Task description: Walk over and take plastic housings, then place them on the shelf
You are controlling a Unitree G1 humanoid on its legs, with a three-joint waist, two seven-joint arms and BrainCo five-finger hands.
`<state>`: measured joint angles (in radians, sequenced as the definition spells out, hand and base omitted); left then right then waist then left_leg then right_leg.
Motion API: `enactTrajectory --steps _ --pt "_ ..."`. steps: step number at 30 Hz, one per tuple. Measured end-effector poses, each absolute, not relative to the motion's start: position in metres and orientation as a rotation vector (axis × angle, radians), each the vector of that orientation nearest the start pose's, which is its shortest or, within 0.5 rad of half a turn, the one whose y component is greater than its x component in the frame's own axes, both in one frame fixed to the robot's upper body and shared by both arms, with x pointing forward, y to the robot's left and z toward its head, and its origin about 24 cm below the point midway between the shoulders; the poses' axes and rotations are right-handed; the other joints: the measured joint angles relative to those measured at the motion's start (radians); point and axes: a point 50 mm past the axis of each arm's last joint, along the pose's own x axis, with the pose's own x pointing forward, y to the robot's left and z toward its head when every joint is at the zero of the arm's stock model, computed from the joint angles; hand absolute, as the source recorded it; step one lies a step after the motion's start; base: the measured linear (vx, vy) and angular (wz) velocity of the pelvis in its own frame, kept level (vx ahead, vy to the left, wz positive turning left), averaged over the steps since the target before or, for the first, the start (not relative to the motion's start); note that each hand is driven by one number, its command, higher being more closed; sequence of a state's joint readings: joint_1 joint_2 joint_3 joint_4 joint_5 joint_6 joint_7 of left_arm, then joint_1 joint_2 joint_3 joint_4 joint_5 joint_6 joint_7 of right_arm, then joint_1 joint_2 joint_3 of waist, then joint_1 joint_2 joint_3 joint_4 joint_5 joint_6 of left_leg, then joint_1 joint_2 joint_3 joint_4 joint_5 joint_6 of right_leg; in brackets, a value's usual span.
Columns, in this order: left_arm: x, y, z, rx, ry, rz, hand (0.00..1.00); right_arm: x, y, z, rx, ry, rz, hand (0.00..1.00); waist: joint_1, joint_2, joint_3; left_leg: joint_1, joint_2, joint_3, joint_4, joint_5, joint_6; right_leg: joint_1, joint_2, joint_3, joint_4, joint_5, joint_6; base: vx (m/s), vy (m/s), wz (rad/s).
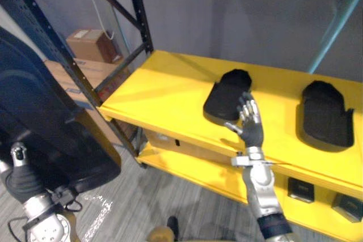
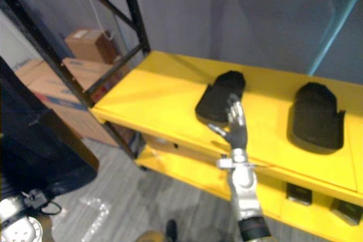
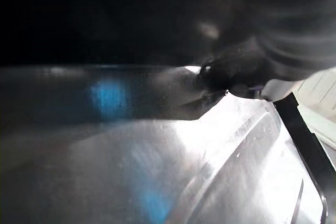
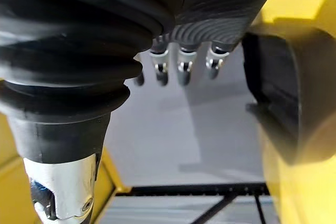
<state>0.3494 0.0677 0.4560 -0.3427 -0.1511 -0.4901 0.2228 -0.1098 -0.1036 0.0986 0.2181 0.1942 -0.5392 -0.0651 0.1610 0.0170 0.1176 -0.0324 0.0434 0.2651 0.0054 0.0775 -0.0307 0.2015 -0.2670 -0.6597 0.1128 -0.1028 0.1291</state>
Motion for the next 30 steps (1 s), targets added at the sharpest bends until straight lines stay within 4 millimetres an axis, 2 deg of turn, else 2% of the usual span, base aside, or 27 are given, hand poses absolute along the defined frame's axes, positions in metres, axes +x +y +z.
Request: enactTrajectory --steps 2,5,8,9,11,12,14,15,17,18,19,20,21,22,24,29,30 --pt "0.137 0.278 0.111 0.147 -0.557 0.679 1.00 0.264 -0.151 0.067 0.114 -0.407 0.011 0.00 -0.012 -0.007 0.004 0.000 0.003 0.015 -0.003 -0.001 0.000 -0.014 -0.001 0.020 0.002 0.000 0.000 -0.02 0.010 -0.25" --pt "0.143 0.276 0.116 0.145 -0.587 0.641 1.00 0.263 -0.153 0.065 0.117 -0.400 -0.008 0.00 -0.015 -0.024 0.013 -0.003 -0.003 0.017 -0.005 -0.007 0.000 -0.030 -0.014 0.029 0.022 -0.016 -0.003 -0.01 0.023 -0.07" --pt "0.148 0.274 0.122 0.149 -0.624 0.608 1.00 0.257 -0.158 0.059 0.105 -0.378 -0.057 0.00 -0.020 -0.057 0.029 -0.002 -0.034 -0.010 0.002 -0.033 0.003 -0.061 -0.070 0.028 0.128 -0.079 -0.047 0.04 0.043 0.17" --pt "0.149 0.272 0.125 0.155 -0.649 0.593 1.00 0.253 -0.159 0.055 0.101 -0.365 -0.086 0.00 -0.037 -0.062 0.034 -0.003 -0.036 -0.028 0.000 -0.038 0.007 -0.097 -0.095 0.052 0.238 -0.059 -0.085 0.08 0.075 0.34" --pt "0.153 0.272 0.131 0.174 -0.676 0.563 1.00 0.252 -0.161 0.053 0.083 -0.359 -0.107 0.00 -0.057 -0.053 0.041 0.002 -0.023 -0.048 -0.006 -0.041 0.012 -0.158 -0.096 0.131 0.351 -0.005 -0.128 0.06 0.123 0.31" --pt "0.159 0.272 0.140 0.201 -0.706 0.522 1.00 0.251 -0.163 0.053 0.077 -0.365 -0.128 0.00 -0.067 -0.040 0.052 0.018 0.005 -0.063 -0.016 -0.038 0.028 -0.184 -0.071 0.197 0.381 -0.025 -0.121 0.04 0.112 0.21" --pt "0.168 0.269 0.148 0.196 -0.750 0.497 1.00 0.251 -0.168 0.056 0.076 -0.381 -0.158 0.00 -0.070 -0.041 0.051 0.030 0.026 -0.072 -0.024 -0.042 0.029 -0.199 -0.016 0.257 0.318 -0.080 -0.104 -0.03 0.040 0.19" --pt "0.177 0.265 0.153 0.162 -0.783 0.491 1.00 0.250 -0.177 0.061 0.077 -0.412 -0.199 0.00 -0.081 -0.038 0.053 0.038 0.042 -0.094 -0.032 -0.046 0.024 -0.218 0.044 0.306 0.232 -0.085 -0.095 -0.13 -0.019 0.26" --pt "0.181 0.265 0.151 0.144 -0.773 0.503 1.00 0.248 -0.185 0.071 0.077 -0.460 -0.232 0.00 -0.112 -0.040 0.052 0.041 0.046 -0.113 -0.031 -0.051 0.012 -0.242 0.085 0.365 0.137 -0.062 -0.077 -0.22 -0.042 0.37" --pt "0.181 0.266 0.149 0.144 -0.760 0.508 1.00 0.246 -0.187 0.074 0.077 -0.476 -0.240 0.00 -0.118 -0.045 0.051 0.045 0.040 -0.117 -0.027 -0.055 0.001 -0.244 0.094 0.371 0.101 -0.028 -0.083 -0.24 -0.119 0.29" --pt "0.182 0.267 0.148 0.146 -0.738 0.511 1.00 0.243 -0.191 0.078 0.076 -0.500 -0.253 0.00 -0.119 -0.076 0.050 0.055 0.012 -0.120 -0.012 -0.067 -0.019 -0.255 0.082 0.389 0.064 0.081 -0.078 -0.06 -0.165 0.19" --pt "0.182 0.264 0.141 0.121 -0.715 0.519 1.00 0.241 -0.196 0.079 0.066 -0.505 -0.264 0.00 -0.119 -0.071 0.048 0.063 0.012 -0.124 -0.002 -0.076 -0.030 -0.230 0.082 0.384 0.059 0.066 -0.036 0.05 -0.206 0.07" --pt "0.180 0.261 0.135 0.095 -0.690 0.527 1.00 0.240 -0.202 0.079 0.058 -0.508 -0.277 0.00 -0.116 -0.044 0.044 0.064 0.034 -0.125 0.001 -0.087 -0.044 -0.204 0.113 0.381 0.003 0.077 -0.040 0.16 -0.140 0.01" --pt "0.180 0.259 0.133 0.086 -0.684 0.526 1.00 0.239 -0.205 0.079 0.055 -0.508 -0.284 0.00 -0.115 -0.035 0.043 0.063 0.041 -0.126 0.001 -0.088 -0.046 -0.195 0.118 0.379 -0.020 0.086 -0.045 0.15 -0.142 0.05" --pt "0.182 0.251 0.131 0.079 -0.676 0.516 1.00 0.235 -0.216 0.078 0.048 -0.504 -0.335 0.00 -0.121 0.004 0.030 0.052 0.071 -0.144 -0.019 -0.087 -0.059 -0.167 0.161 0.353 -0.101 0.110 -0.055 0.21 -0.154 0.17" --pt "0.186 0.248 0.134 0.116 -0.660 0.515 1.00 0.232 -0.222 0.080 0.046 -0.521 -0.424 0.00 -0.126 0.006 0.029 0.084 0.075 -0.141 -0.037 -0.086 -0.069 -0.144 0.167 0.361 -0.109 0.109 -0.056 0.12 -0.005 0.01" --pt "0.184 0.254 0.133 0.138 -0.639 0.550 1.00 0.218 -0.225 0.095 -0.091 -0.620 -0.666 0.00 -0.125 0.003 0.026 0.104 0.059 -0.136 -0.054 -0.090 -0.063 -0.129 0.152 0.365 -0.113 0.109 -0.056 0.03 0.100 -0.01"
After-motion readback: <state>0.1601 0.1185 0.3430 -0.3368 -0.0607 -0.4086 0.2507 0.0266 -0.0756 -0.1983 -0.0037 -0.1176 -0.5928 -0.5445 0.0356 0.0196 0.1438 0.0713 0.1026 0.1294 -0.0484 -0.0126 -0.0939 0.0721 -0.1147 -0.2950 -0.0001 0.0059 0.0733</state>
